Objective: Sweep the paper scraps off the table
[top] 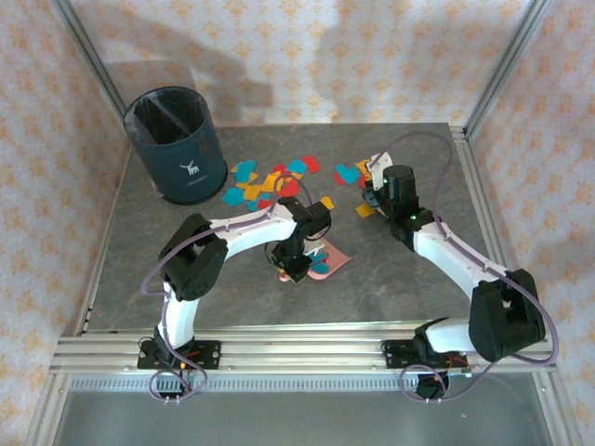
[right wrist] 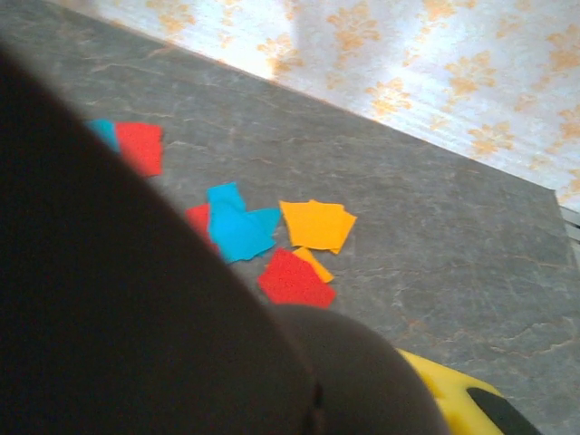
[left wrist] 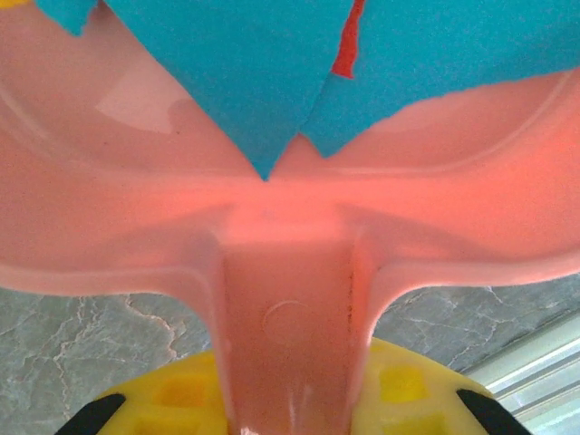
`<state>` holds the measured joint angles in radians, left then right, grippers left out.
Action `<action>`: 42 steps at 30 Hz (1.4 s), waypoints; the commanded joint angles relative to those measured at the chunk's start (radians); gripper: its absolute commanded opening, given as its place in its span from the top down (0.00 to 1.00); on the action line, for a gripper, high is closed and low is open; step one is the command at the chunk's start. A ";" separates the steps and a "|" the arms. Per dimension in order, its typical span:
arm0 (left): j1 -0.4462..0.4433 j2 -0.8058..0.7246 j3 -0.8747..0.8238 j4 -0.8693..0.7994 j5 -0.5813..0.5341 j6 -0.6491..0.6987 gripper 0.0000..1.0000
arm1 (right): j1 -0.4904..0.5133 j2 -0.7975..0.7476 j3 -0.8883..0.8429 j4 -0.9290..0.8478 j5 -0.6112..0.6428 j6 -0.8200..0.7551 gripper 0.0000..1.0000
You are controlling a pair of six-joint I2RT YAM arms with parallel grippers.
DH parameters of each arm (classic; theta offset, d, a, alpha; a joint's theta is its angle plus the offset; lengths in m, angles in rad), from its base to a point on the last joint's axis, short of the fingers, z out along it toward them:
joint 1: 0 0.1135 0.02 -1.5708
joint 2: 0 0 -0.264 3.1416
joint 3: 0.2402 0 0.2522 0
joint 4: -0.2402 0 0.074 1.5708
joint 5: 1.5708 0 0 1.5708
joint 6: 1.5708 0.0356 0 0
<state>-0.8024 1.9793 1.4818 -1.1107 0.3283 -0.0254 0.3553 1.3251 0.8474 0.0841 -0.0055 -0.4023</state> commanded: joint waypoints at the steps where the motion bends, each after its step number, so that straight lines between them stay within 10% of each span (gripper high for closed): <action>1: 0.007 0.008 0.022 -0.023 0.016 0.027 1.00 | 0.026 -0.029 -0.035 -0.110 -0.044 0.078 1.00; 42: 0.017 0.131 0.216 -0.056 -0.105 0.006 1.00 | 0.120 -0.262 -0.086 -0.245 -0.081 0.292 1.00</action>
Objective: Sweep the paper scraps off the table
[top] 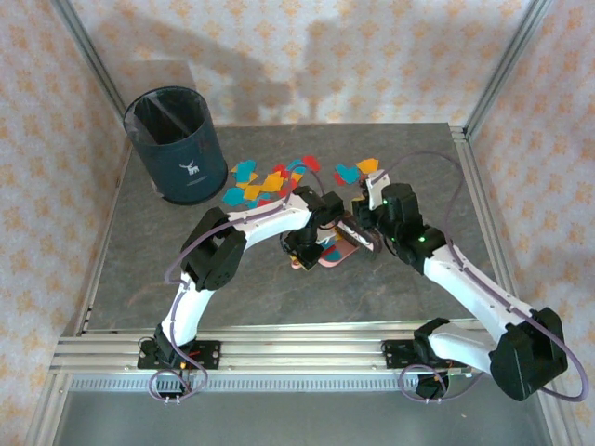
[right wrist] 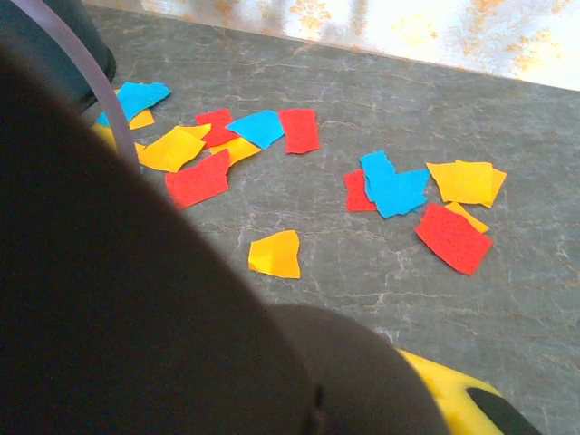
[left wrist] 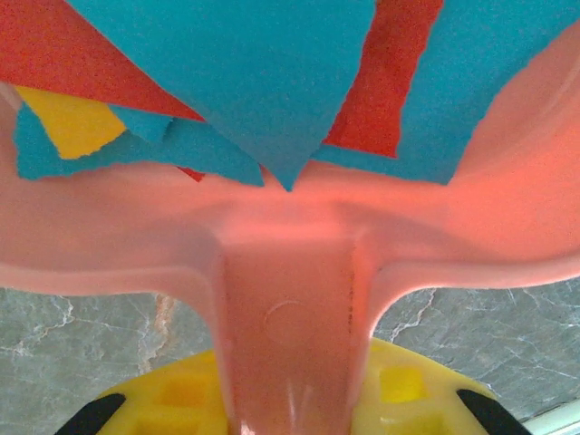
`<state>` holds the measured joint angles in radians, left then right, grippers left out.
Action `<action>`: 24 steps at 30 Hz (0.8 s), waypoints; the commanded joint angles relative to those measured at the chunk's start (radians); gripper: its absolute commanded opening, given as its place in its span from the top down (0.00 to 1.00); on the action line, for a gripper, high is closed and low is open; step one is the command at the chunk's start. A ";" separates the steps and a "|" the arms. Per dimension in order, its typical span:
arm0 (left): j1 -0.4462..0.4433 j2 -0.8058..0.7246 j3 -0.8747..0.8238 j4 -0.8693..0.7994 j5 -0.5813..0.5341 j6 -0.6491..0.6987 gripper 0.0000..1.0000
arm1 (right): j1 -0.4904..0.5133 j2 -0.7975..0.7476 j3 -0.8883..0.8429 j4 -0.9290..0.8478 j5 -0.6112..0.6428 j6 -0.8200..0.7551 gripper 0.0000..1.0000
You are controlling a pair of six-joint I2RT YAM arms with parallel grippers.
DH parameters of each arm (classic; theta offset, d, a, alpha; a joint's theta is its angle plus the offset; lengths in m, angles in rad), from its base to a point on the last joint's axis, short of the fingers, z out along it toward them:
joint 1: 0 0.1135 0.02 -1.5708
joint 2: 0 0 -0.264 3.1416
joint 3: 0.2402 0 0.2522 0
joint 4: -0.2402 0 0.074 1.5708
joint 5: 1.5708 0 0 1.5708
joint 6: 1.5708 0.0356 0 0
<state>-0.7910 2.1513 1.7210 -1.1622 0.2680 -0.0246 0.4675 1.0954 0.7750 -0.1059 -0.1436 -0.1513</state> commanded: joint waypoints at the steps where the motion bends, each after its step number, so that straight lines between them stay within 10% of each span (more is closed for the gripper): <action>1: 0.007 -0.050 -0.033 0.002 -0.048 0.005 1.00 | 0.008 -0.042 -0.015 -0.055 0.071 0.042 1.00; 24: 0.008 -0.207 -0.144 0.120 -0.138 0.006 1.00 | 0.008 -0.256 -0.071 -0.038 0.349 0.176 1.00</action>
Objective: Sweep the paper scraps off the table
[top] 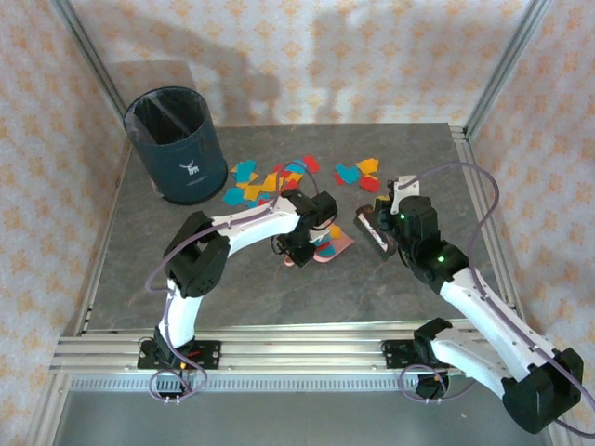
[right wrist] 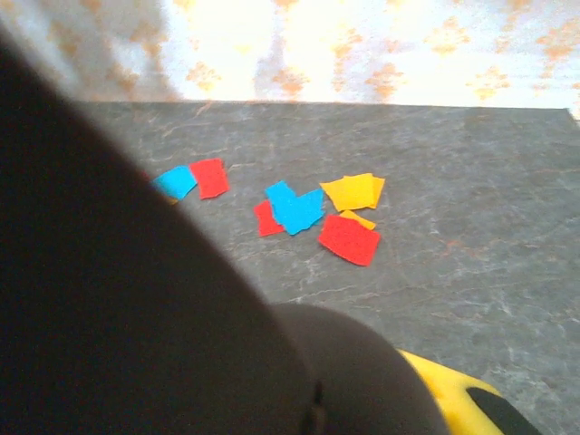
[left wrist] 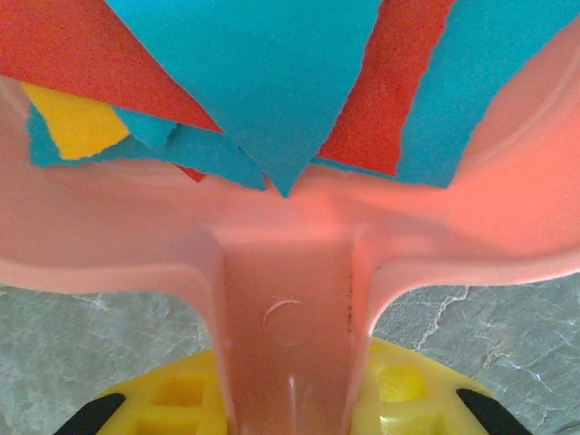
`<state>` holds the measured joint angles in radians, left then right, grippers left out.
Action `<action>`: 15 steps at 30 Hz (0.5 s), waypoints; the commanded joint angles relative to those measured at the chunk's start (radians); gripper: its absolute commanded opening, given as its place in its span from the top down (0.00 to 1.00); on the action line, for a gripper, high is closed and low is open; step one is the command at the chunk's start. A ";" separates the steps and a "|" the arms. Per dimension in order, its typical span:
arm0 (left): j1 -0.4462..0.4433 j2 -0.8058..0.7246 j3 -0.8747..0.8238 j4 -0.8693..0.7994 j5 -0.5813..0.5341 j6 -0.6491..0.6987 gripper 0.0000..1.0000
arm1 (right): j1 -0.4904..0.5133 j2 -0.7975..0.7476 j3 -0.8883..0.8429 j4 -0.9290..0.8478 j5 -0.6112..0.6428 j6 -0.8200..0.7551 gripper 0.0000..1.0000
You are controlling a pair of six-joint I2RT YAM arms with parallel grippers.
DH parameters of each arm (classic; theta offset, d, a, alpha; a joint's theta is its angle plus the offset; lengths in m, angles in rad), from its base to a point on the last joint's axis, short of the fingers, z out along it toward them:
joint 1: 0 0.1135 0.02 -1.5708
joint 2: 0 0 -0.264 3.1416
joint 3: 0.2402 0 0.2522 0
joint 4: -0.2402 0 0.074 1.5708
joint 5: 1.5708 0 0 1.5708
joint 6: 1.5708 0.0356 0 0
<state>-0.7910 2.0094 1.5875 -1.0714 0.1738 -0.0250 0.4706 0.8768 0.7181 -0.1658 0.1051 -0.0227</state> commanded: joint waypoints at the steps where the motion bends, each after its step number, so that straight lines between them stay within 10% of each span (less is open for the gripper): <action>1: 0.009 -0.075 -0.012 0.034 -0.046 0.005 1.00 | 0.005 -0.046 -0.019 0.022 0.107 0.054 1.00; 15: 0.100 -0.190 0.064 -0.010 0.017 0.025 1.00 | 0.005 -0.049 -0.030 0.007 0.053 0.106 1.00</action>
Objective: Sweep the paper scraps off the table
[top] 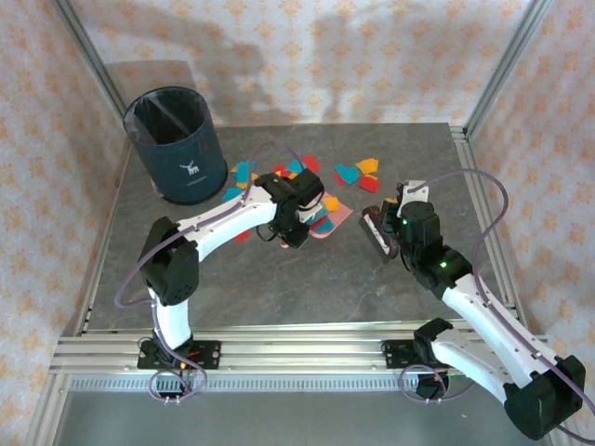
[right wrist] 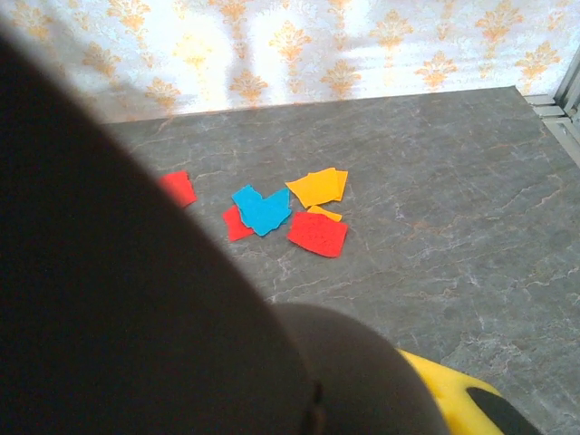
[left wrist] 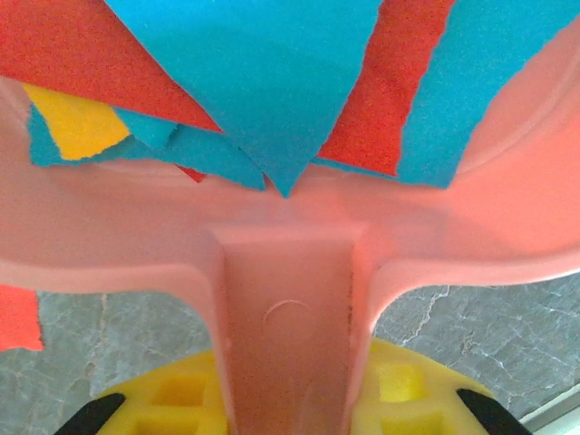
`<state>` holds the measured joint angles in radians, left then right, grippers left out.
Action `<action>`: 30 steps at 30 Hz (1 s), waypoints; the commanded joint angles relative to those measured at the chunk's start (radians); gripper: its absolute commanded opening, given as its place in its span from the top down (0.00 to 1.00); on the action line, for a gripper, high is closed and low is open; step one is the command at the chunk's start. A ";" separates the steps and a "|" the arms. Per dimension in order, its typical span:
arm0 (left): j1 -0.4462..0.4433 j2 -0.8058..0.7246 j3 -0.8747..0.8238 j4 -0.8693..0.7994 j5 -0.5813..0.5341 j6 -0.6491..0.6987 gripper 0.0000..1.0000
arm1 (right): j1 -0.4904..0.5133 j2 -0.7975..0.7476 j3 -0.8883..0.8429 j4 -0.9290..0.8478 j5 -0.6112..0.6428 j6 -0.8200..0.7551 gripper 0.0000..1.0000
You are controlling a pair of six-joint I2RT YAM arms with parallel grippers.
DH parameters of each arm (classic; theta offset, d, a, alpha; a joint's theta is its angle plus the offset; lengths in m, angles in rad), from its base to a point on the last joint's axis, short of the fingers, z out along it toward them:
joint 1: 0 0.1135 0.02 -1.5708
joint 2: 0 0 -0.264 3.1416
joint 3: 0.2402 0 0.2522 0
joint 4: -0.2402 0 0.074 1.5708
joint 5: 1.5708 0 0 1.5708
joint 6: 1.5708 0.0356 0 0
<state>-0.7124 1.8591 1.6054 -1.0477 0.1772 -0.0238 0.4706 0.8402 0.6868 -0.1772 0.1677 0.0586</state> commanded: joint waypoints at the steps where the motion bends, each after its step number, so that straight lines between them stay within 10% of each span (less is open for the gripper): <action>1: 0.034 -0.045 0.058 -0.043 0.022 0.026 1.00 | 0.005 -0.010 0.003 0.019 -0.016 0.026 1.00; 30: 0.421 -0.110 0.439 -0.206 0.190 0.060 1.00 | 0.005 0.034 0.014 0.005 -0.077 0.047 1.00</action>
<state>-0.3107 1.7782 1.9900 -1.2263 0.3229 0.0280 0.4706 0.8780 0.6868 -0.1806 0.0891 0.0906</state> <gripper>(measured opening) 0.240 0.253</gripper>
